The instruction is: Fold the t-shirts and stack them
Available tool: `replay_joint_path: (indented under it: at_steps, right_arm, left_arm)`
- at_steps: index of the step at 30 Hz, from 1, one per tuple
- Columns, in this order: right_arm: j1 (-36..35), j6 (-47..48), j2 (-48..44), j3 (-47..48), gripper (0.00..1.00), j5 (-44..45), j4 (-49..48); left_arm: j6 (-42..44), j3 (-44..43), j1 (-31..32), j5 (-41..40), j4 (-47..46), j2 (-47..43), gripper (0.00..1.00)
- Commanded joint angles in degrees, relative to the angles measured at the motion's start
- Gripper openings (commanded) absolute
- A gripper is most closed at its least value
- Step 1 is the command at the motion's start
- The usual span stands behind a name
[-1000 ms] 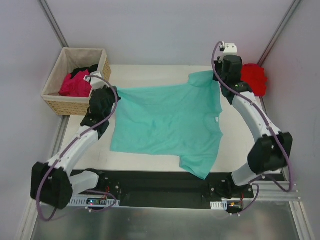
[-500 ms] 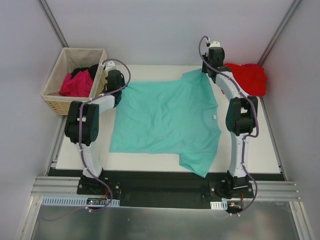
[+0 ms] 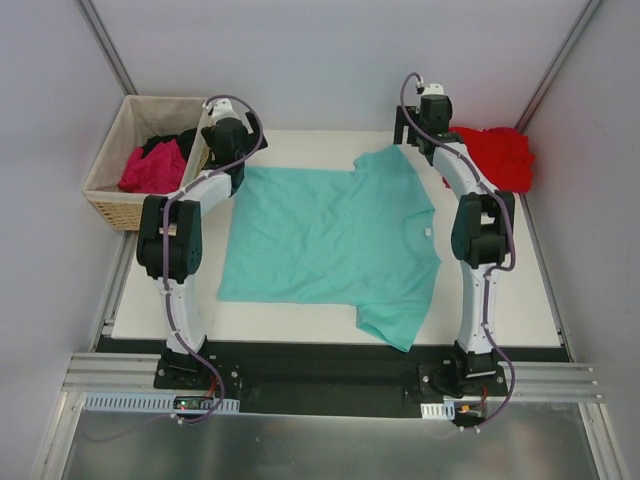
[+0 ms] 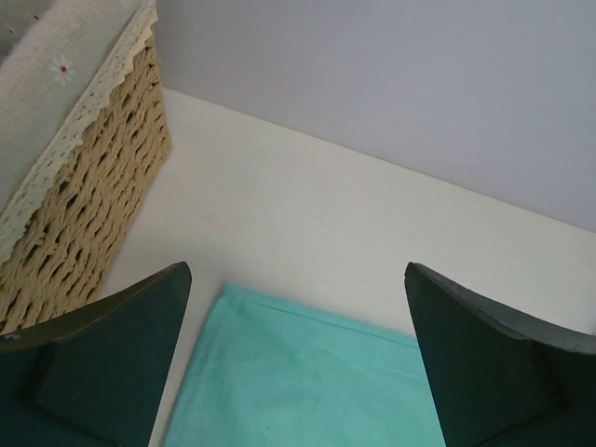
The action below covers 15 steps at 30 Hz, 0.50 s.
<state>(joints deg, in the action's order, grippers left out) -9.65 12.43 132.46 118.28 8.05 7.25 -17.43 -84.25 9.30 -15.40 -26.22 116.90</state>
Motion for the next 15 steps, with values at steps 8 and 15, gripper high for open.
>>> replay_joint_path:
  at_steps: [8, 15]
  right_arm:
    - [-13.37, -7.41, -24.52, -21.14, 0.96, 6.10, 12.08]
    - [-14.17, -15.93, -31.54, -35.38, 0.97, 4.70, 19.38]
  left_arm:
    - [-9.90, 12.52, 2.74, 6.16, 23.29, -17.23, 0.99]
    - [-13.24, 22.17, 3.79, 11.09, 32.02, -20.12, 0.99]
